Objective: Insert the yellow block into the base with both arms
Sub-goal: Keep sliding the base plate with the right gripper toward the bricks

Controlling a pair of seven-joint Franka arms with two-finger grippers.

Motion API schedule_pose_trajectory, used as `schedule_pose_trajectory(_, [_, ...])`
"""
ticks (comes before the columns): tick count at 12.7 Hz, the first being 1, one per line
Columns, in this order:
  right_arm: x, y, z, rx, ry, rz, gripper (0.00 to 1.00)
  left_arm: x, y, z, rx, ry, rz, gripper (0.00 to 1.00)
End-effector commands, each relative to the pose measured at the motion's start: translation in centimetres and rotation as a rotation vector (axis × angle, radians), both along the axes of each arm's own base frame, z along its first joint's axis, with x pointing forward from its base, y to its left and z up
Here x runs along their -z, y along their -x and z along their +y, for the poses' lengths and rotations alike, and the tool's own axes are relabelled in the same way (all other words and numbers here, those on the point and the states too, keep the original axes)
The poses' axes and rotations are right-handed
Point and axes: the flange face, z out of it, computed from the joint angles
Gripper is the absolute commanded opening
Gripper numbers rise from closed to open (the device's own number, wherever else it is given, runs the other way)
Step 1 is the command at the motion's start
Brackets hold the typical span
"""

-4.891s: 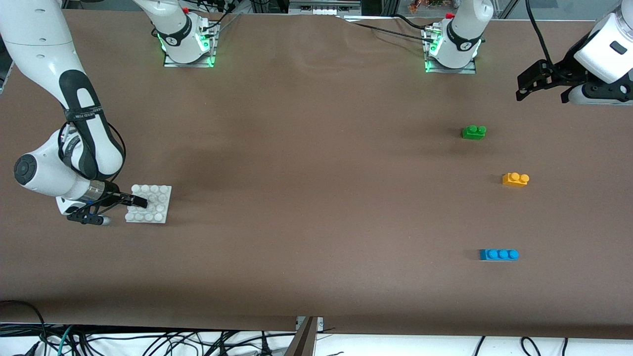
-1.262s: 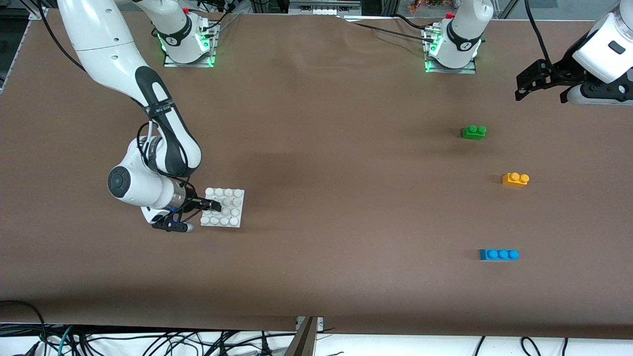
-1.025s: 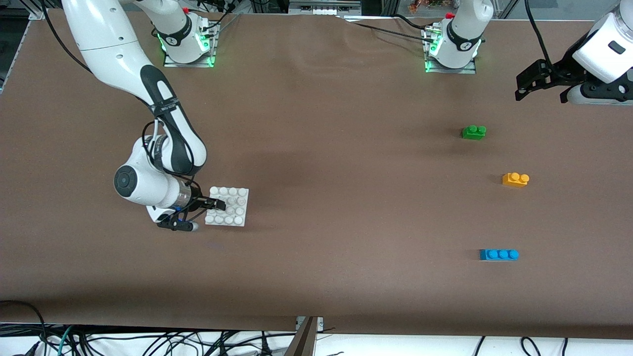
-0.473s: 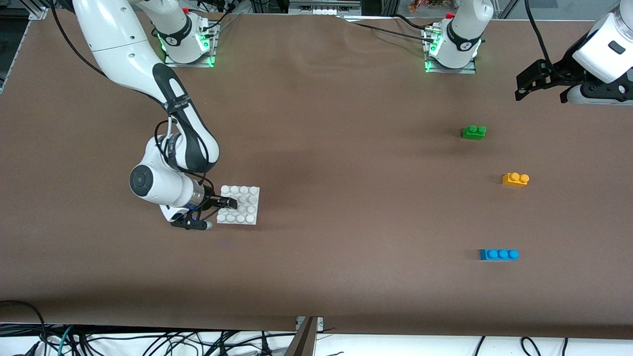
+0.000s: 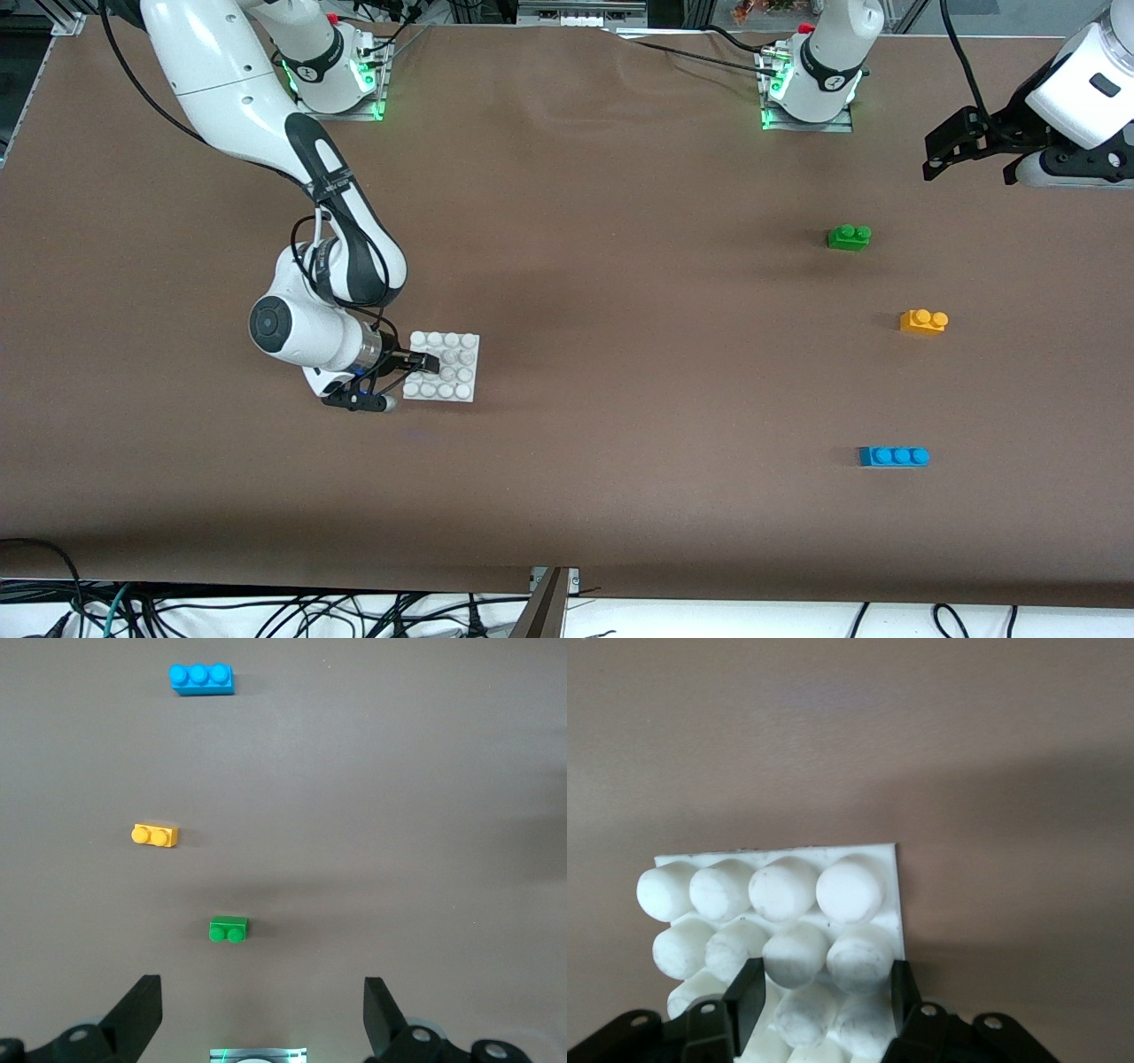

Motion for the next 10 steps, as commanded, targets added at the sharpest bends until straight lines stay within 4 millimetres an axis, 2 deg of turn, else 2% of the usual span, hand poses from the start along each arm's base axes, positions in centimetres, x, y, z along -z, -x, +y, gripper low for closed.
schedule_pose_trajectory(1, [1.7,-0.1,3.1,0.031,-0.033,0.028,0.63,-0.7,0.1,-0.1,-0.004,0.012,0.000,1.00])
schedule_pose_trajectory(10, [1.7,1.1,8.6,0.010,-0.038,0.029,0.63,-0.6,0.0,-0.1,-0.004,0.012,0.002,1.00])
